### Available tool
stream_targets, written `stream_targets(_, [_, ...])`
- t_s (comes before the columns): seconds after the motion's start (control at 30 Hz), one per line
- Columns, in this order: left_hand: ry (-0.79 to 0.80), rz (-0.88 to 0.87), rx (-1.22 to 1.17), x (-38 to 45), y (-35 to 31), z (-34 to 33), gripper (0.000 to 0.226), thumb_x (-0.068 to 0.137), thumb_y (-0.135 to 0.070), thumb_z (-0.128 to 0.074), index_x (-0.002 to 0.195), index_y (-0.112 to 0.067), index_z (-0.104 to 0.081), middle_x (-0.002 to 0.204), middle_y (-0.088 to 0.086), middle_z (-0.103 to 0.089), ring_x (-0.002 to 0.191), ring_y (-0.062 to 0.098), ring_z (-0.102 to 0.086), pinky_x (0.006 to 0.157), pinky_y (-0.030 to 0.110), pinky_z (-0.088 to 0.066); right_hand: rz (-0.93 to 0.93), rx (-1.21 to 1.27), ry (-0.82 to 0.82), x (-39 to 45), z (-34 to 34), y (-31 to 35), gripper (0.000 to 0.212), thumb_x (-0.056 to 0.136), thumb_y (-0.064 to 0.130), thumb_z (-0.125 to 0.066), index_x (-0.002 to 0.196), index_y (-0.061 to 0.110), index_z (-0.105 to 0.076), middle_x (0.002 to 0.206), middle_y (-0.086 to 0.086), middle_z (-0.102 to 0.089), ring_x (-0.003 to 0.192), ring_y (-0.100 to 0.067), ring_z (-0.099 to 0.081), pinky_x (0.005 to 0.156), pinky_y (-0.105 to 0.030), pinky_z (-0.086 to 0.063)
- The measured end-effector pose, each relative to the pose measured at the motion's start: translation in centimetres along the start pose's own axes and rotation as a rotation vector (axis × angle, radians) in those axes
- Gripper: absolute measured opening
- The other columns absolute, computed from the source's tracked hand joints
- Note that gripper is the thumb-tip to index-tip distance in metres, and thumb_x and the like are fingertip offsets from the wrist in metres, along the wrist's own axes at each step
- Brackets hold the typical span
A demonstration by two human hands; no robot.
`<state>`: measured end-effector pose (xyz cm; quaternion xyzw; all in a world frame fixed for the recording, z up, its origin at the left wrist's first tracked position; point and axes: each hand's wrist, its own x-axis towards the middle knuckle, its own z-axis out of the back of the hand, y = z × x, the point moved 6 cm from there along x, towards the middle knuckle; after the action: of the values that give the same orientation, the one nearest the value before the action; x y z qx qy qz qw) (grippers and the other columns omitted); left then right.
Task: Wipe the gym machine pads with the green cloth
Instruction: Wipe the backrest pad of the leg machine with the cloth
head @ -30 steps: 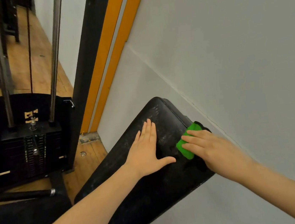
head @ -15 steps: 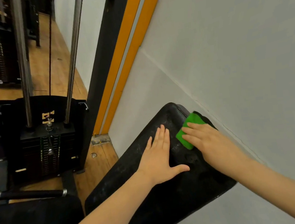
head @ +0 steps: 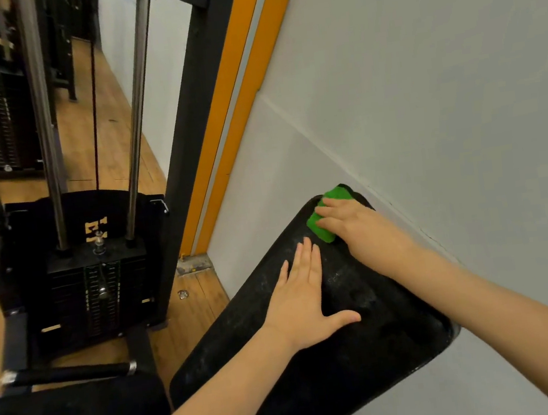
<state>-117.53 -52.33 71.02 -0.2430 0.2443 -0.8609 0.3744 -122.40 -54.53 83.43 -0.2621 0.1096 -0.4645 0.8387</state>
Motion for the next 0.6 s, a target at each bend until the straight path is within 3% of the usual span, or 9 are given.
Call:
stream_targets(0.1, [0.006,-0.006,0.011,0.1,0.2,0.1,0.118,0.079,-0.08,-0.043,0.15,-0.009,0.02,0.155,0.006,0.03,0.142,0.016,0.029,0.12,0.037,0.009,-0.047,0.015,-0.032,-5.6,1.1,1.6,0.038,0.077,0.008,-0.041,0.099,0.003,-0.072,0.107,-0.014,-0.069,0.102,-0.033,-0.065,0.087,-0.046,-0.048])
stream_targets(0.2, [-0.002,-0.021,0.036,0.2,0.4,0.3,0.117,0.079,-0.08,-0.041,0.151,-0.008,0.018,0.157,0.008,0.027,0.141,0.016,0.028,0.117,0.036,0.01,-0.082,0.072,-0.093,-11.3,2.8,3.4,0.043,0.072,-0.004,-0.047,0.11,0.006,-0.064,0.113,-0.015,-0.066,0.107,-0.034,-0.062,0.085,-0.052,-0.05])
stream_targets(0.3, [-0.011,-0.03,0.043,0.2,0.4,0.2,0.117,0.079,-0.08,-0.041,0.151,-0.008,0.017,0.157,0.008,0.027,0.14,0.015,0.029,0.115,0.034,0.011,-0.106,0.113,-0.104,-14.0,3.8,4.5,0.048,0.072,-0.004,-0.03,0.115,0.009,-0.048,0.113,-0.015,-0.066,0.109,-0.032,-0.06,0.09,-0.045,-0.049])
stream_targets(0.4, [-0.011,-0.035,0.037,0.1,0.4,0.2,0.117,0.08,-0.079,-0.041,0.151,-0.007,0.017,0.157,0.009,0.028,0.14,0.014,0.029,0.115,0.034,0.01,-0.097,0.097,-0.118,-12.2,4.3,4.0,0.046,0.068,-0.011,-0.05,0.108,0.006,-0.061,0.107,-0.013,-0.069,0.104,-0.034,-0.063,0.088,-0.044,-0.05])
stream_targets(0.5, [-0.023,-0.029,0.023,0.2,0.5,0.2,0.116,0.08,-0.079,-0.042,0.151,-0.008,0.018,0.157,0.008,0.028,0.142,0.015,0.027,0.117,0.035,0.009,-0.079,0.025,-0.14,-8.6,4.2,2.9,0.033,0.074,-0.002,-0.05,0.101,0.001,-0.07,0.105,-0.014,-0.069,0.105,-0.036,-0.063,0.098,-0.036,-0.04])
stream_targets(0.6, [-0.026,-0.027,0.032,0.2,0.5,0.1,0.117,0.08,-0.08,-0.041,0.15,-0.008,0.018,0.157,0.008,0.028,0.143,0.016,0.026,0.118,0.037,0.007,-0.103,-0.016,-0.089,-8.1,2.3,2.4,0.036,0.07,-0.004,-0.06,0.105,0.0,-0.069,0.112,-0.017,-0.066,0.109,-0.039,-0.059,0.093,-0.051,-0.04])
